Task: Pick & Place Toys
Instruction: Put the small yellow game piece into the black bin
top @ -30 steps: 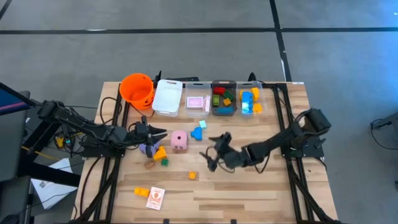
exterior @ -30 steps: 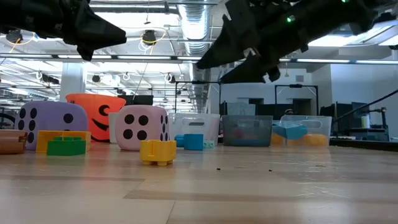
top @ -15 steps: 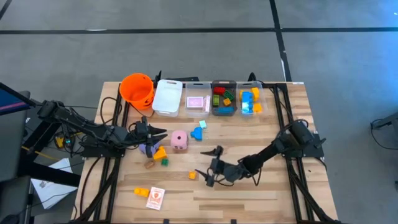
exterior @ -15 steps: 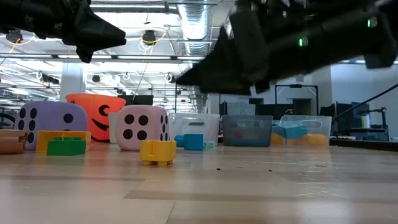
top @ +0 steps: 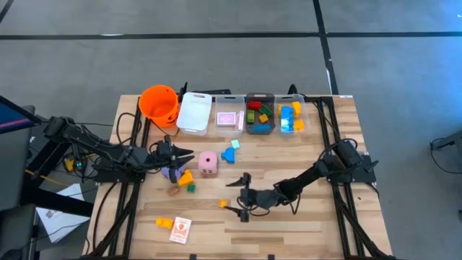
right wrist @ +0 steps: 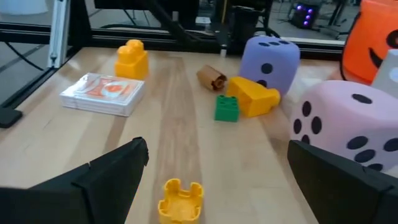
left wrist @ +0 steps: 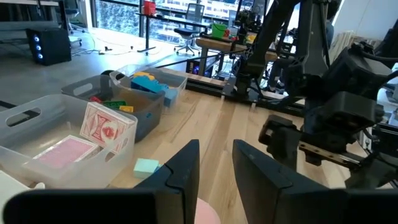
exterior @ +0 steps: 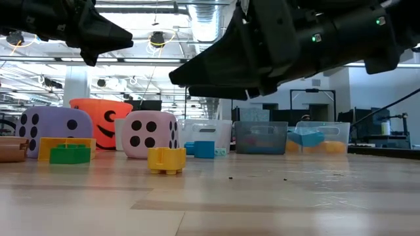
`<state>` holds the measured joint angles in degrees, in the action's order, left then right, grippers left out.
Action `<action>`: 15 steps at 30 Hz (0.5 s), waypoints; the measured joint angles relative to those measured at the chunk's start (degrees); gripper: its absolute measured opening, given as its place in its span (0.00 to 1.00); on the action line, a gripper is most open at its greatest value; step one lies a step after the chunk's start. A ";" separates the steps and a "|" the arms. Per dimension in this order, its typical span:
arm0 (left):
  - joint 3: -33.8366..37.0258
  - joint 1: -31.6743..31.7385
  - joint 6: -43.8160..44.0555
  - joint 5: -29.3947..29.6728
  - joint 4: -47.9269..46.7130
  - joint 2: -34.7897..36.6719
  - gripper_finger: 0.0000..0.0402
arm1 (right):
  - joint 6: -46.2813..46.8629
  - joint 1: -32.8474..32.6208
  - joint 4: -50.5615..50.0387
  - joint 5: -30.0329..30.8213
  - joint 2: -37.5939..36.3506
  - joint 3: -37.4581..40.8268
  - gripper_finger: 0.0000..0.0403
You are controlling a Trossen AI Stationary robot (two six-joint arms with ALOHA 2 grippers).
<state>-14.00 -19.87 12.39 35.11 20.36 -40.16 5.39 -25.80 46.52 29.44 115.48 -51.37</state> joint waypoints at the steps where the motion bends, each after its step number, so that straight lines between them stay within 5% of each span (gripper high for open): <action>1: 0.00 0.01 -0.01 0.00 0.00 0.00 0.22 | 0.00 0.00 0.00 0.01 0.00 0.00 0.95; 15: 0.00 0.01 -0.12 0.61 0.47 0.00 0.22 | 6.26 1.73 0.30 0.43 0.00 0.00 0.95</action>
<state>-14.00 -19.86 12.27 35.72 20.83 -40.16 11.65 -24.07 46.82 29.87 115.48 -51.37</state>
